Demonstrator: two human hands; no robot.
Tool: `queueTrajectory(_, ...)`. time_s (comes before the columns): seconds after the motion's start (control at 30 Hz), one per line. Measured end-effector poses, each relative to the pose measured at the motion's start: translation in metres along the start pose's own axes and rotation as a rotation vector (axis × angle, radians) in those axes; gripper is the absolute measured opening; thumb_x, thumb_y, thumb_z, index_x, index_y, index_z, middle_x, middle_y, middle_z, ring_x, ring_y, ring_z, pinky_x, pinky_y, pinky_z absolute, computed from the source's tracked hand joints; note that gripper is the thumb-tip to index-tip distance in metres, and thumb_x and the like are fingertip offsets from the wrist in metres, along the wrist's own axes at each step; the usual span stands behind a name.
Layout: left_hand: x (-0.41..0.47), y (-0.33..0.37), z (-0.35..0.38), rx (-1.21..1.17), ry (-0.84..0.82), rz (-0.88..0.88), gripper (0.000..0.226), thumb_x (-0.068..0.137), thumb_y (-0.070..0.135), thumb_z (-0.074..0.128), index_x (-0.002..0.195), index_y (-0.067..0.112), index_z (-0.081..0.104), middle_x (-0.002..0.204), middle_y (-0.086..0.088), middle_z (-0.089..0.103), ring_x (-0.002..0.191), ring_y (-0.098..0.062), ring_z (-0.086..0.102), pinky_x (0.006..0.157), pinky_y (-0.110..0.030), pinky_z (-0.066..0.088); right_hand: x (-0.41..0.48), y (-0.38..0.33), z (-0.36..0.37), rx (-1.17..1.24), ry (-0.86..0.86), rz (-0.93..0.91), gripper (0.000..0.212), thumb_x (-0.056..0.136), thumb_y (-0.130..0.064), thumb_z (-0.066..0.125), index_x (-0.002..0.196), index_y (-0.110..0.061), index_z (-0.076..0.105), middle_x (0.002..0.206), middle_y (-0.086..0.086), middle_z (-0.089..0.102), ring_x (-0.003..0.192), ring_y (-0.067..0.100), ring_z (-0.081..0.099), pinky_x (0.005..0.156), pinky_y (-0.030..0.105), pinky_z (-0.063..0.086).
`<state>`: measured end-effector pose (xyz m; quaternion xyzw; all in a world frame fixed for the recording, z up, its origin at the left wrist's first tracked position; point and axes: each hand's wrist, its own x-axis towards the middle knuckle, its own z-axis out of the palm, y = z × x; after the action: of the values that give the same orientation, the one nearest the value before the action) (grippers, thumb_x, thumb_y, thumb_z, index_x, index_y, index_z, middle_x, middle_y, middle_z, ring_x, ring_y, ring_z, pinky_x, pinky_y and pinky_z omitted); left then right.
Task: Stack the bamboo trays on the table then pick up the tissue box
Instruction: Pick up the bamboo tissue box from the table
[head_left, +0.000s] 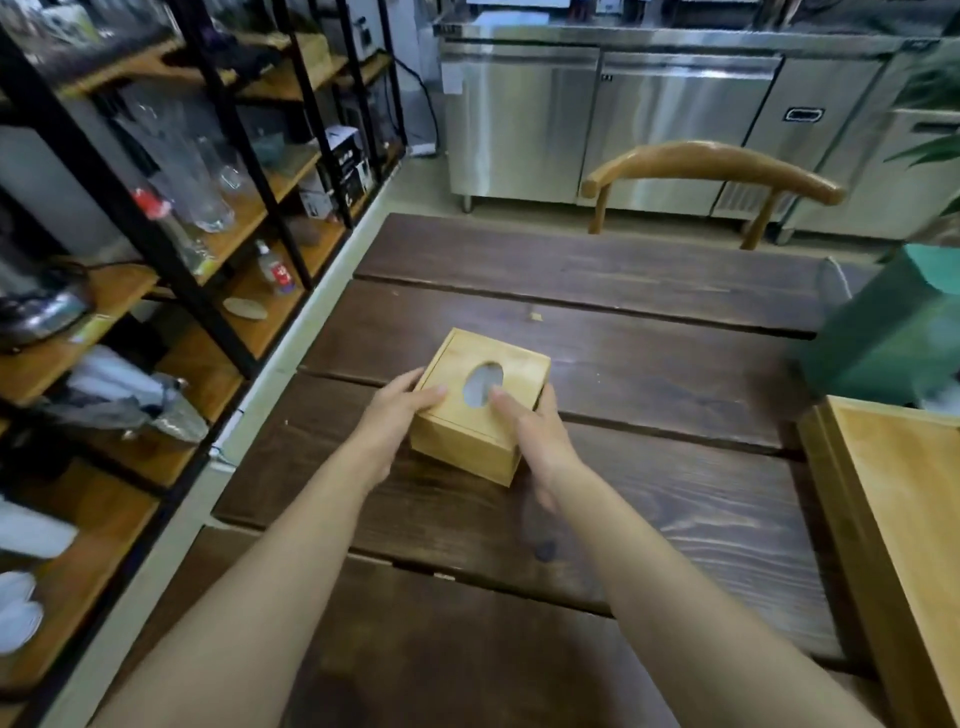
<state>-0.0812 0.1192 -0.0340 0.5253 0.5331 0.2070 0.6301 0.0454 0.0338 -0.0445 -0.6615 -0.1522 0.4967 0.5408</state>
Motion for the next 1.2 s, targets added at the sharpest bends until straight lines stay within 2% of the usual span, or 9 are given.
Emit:
queueTrajectory(0.1, 0.004, -0.012, 0.004, -0.142, -0.064, -0.005, 0.039, 0.086, 0.022, 0.063, 0.124, 0.016, 0.061, 0.108, -0.005, 0.072, 0.1, -0.022, 0.065, 0.09, -0.034, 0.048, 0.001, 0.003, 0.01, 0.038, 0.06, -0.036, 0.061, 0.08, -0.035, 0.065, 0.133, -0.03, 0.034, 0.125, 0.001, 0.058, 0.11, 0.023, 0.056, 0.099, 0.048, 0.046)
queueTrajectory(0.3, -0.013, -0.028, 0.001, -0.213, -0.138, 0.015, 0.069, 0.068, 0.039, 0.074, 0.133, 0.039, 0.049, 0.123, 0.006, 0.068, 0.12, -0.02, 0.058, 0.109, -0.046, 0.035, -0.006, 0.002, 0.015, 0.076, 0.035, -0.027, 0.049, 0.081, -0.026, 0.064, 0.126, -0.031, 0.044, 0.118, 0.003, 0.064, 0.106, 0.025, 0.06, 0.095, 0.048, 0.048)
queueTrajectory(0.47, -0.041, -0.035, -0.019, -0.26, -0.101, 0.064, 0.056, 0.085, 0.025, 0.065, 0.136, 0.037, 0.047, 0.122, 0.006, 0.068, 0.116, -0.017, 0.06, 0.103, -0.041, 0.043, -0.035, 0.004, 0.032, 0.034, -0.013, -0.056, 0.05, 0.083, -0.02, 0.063, 0.128, -0.03, 0.042, 0.119, 0.002, 0.061, 0.102, 0.02, 0.058, 0.078, 0.035, 0.049)
queueTrajectory(0.53, -0.059, -0.034, -0.031, -0.263, -0.079, 0.088, 0.054, 0.087, 0.026, 0.063, 0.137, 0.039, 0.045, 0.123, 0.006, 0.067, 0.116, -0.017, 0.059, 0.1, -0.04, 0.045, -0.047, 0.0, 0.043, 0.024, -0.035, -0.059, 0.05, 0.084, -0.021, 0.063, 0.128, -0.03, 0.042, 0.119, 0.002, 0.059, 0.103, 0.021, 0.057, 0.082, 0.039, 0.049)
queueTrajectory(0.6, -0.078, -0.034, -0.044, -0.265, -0.044, 0.097, 0.056, 0.088, 0.03, 0.062, 0.138, 0.042, 0.04, 0.126, 0.006, 0.064, 0.116, -0.018, 0.057, 0.102, -0.042, 0.043, -0.06, -0.001, 0.055, 0.019, -0.081, -0.04, 0.05, 0.083, -0.021, 0.063, 0.128, -0.031, 0.042, 0.121, 0.003, 0.059, 0.106, 0.024, 0.056, 0.09, 0.046, 0.048)
queueTrajectory(0.73, -0.125, -0.041, -0.075, -0.29, 0.074, 0.121, 0.064, 0.085, 0.034, 0.064, 0.139, 0.047, 0.035, 0.13, 0.005, 0.061, 0.121, -0.018, 0.054, 0.109, -0.047, 0.035, -0.09, 0.003, 0.081, -0.018, -0.229, -0.036, 0.047, 0.082, -0.022, 0.064, 0.125, -0.031, 0.047, 0.118, 0.002, 0.062, 0.101, 0.022, 0.059, 0.08, 0.041, 0.05)
queueTrajectory(0.87, -0.181, -0.057, -0.1, -0.349, 0.216, 0.124, 0.054, 0.088, 0.033, 0.061, 0.135, 0.049, 0.039, 0.129, 0.005, 0.06, 0.118, -0.019, 0.053, 0.108, -0.048, 0.036, -0.125, 0.015, 0.108, -0.095, -0.391, -0.014, 0.049, 0.075, -0.025, 0.068, 0.12, -0.033, 0.05, 0.117, 0.003, 0.063, 0.105, 0.027, 0.058, 0.094, 0.052, 0.047)
queueTrajectory(0.97, -0.221, -0.077, -0.111, -0.406, 0.337, 0.1, 0.061, 0.088, 0.034, 0.06, 0.14, 0.049, 0.031, 0.133, 0.004, 0.056, 0.117, -0.02, 0.052, 0.106, -0.049, 0.037, -0.152, 0.031, 0.123, -0.158, -0.507, 0.005, 0.052, 0.072, -0.025, 0.071, 0.12, -0.031, 0.051, 0.118, 0.004, 0.063, 0.107, 0.028, 0.058, 0.098, 0.053, 0.044)
queueTrajectory(1.2, -0.301, -0.124, -0.119, -0.47, 0.553, 0.103, 0.06, 0.093, 0.031, 0.055, 0.143, 0.047, 0.026, 0.134, 0.007, 0.052, 0.114, -0.012, 0.05, 0.085, -0.03, 0.041, -0.204, 0.072, 0.15, -0.289, -0.704, 0.023, 0.052, 0.071, -0.025, 0.072, 0.12, -0.033, 0.056, 0.117, 0.001, 0.065, 0.108, 0.024, 0.058, 0.094, 0.042, 0.044)
